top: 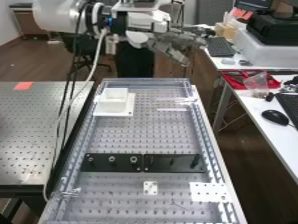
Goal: Grab the chopstick and place it in the clear container
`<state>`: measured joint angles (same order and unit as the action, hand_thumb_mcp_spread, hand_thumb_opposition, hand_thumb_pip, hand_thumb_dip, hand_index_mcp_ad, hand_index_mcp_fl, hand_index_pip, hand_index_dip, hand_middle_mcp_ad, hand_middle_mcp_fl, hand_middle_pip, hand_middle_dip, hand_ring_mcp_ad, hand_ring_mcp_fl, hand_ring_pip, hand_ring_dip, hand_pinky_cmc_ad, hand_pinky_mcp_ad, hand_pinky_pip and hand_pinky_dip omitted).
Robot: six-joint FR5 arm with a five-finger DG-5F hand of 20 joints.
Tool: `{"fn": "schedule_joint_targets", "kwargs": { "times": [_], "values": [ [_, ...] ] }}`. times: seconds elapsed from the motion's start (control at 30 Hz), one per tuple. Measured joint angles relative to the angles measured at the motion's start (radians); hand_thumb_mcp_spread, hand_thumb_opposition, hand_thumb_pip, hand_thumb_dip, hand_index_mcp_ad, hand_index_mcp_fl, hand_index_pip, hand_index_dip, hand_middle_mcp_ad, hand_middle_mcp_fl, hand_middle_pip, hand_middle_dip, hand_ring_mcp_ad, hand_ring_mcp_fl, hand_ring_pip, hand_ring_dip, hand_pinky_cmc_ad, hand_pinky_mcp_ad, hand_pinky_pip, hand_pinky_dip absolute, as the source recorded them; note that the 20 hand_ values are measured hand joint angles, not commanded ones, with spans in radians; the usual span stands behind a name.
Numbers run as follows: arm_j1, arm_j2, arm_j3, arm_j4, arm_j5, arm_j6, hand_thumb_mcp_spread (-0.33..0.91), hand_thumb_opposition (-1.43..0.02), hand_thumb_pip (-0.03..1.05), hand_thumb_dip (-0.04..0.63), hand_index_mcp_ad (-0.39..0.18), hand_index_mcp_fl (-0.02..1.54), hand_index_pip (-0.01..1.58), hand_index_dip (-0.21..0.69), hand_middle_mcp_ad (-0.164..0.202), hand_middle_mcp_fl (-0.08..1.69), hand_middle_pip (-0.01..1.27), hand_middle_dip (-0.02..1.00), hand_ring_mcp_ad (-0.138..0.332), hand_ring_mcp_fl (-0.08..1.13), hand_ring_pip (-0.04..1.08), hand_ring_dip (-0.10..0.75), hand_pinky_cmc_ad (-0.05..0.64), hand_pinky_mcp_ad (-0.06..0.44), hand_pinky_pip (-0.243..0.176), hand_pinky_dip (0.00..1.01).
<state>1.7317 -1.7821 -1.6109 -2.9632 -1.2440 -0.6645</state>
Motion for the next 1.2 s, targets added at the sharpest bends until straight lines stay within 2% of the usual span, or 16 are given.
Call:
{"fn": "schedule_joint_targets", "kwargs": {
  "times": [0.03, 0.1, 0.17, 0.27, 0.33, 0.47, 0.53, 0.6, 0.67, 0.77, 0.87, 1.0, 1.2],
  "values": [
    [-0.005, 0.003, -0.006, 0.000, -0.004, -0.012, 0.13, -0.73, 0.42, 0.016, -0.080, 0.00, 0.06, 0.188, 0.017, 0.05, 0.10, 0.20, 0.202, -0.07, 0.02, 0.079, 0.593, 0.311, -0.141, 0.33],
    [-0.014, 0.008, -0.015, 0.000, -0.017, -0.030, 0.12, -0.73, 0.42, 0.019, -0.073, 0.00, 0.05, 0.173, 0.037, 0.05, 0.10, 0.20, 0.225, -0.07, 0.03, 0.065, 0.590, 0.316, -0.143, 0.30],
    [-0.027, 0.016, -0.028, 0.004, -0.065, -0.046, 0.12, -0.74, 0.42, 0.005, -0.075, 0.00, 0.05, 0.157, 0.042, 0.05, 0.10, 0.19, 0.225, -0.06, 0.03, 0.063, 0.606, 0.328, -0.140, 0.25],
    [-0.035, 0.024, -0.039, 0.015, -0.109, -0.056, 0.10, -0.75, 0.42, 0.000, -0.089, 0.00, 0.06, 0.157, 0.031, 0.05, 0.10, 0.17, 0.216, -0.07, 0.03, 0.052, 0.604, 0.328, -0.143, 0.22],
    [-0.044, 0.031, -0.046, 0.027, -0.130, -0.066, 0.10, -0.77, 0.42, 0.003, -0.077, 0.00, 0.06, 0.150, 0.038, 0.05, 0.10, 0.17, 0.216, -0.07, 0.03, 0.052, 0.623, 0.330, -0.143, 0.21],
    [-0.064, 0.038, -0.044, 0.037, -0.204, -0.093, 0.10, -0.77, 0.48, 0.000, -0.084, 0.01, 0.05, 0.126, 0.035, 0.05, 0.12, 0.17, 0.220, -0.06, 0.04, 0.051, 0.620, 0.330, -0.143, 0.19],
    [-0.066, 0.034, -0.031, 0.026, -0.207, -0.104, 0.10, -0.77, 0.49, 0.000, -0.087, 0.01, 0.05, 0.108, 0.035, 0.05, 0.12, 0.17, 0.216, -0.07, 0.04, 0.052, 0.620, 0.330, -0.140, 0.18],
    [-0.065, 0.026, -0.016, 0.008, -0.192, -0.111, 0.08, -0.77, 0.53, 0.003, -0.091, 0.01, 0.05, 0.112, 0.033, 0.05, 0.12, 0.17, 0.216, -0.07, 0.04, 0.052, 0.620, 0.330, -0.140, 0.18],
    [-0.061, 0.012, 0.005, -0.016, -0.154, -0.116, 0.08, -0.79, 0.54, 0.000, -0.077, 0.01, 0.05, 0.093, 0.038, 0.05, 0.12, 0.17, 0.222, -0.06, 0.04, 0.052, 0.620, 0.330, -0.140, 0.17],
    [-0.052, -0.005, 0.022, -0.029, -0.105, -0.114, 0.07, -0.80, 0.54, 0.000, -0.089, 0.01, 0.05, 0.093, 0.035, 0.05, 0.12, 0.17, 0.216, -0.07, 0.04, 0.052, 0.620, 0.330, -0.140, 0.16],
    [-0.048, -0.022, 0.031, -0.026, -0.072, -0.105, 0.07, -0.80, 0.55, 0.002, -0.077, 0.01, 0.05, 0.093, 0.054, 0.05, 0.12, 0.17, 0.227, -0.07, 0.04, 0.052, 0.620, 0.330, -0.140, 0.16],
    [-0.041, -0.039, 0.036, -0.011, -0.053, -0.096, 0.05, -0.82, 0.56, 0.000, -0.091, 0.01, 0.05, 0.093, 0.045, 0.05, 0.12, 0.17, 0.222, -0.07, 0.04, 0.052, 0.620, 0.330, -0.140, 0.16],
    [-0.027, -0.069, 0.056, 0.011, 0.072, -0.070, 0.04, -0.82, 0.57, 0.000, -0.075, 0.01, 0.06, 0.080, 0.058, 0.05, 0.12, 0.17, 0.227, -0.06, 0.04, 0.052, 0.620, 0.330, -0.140, 0.16]
  ]
}}
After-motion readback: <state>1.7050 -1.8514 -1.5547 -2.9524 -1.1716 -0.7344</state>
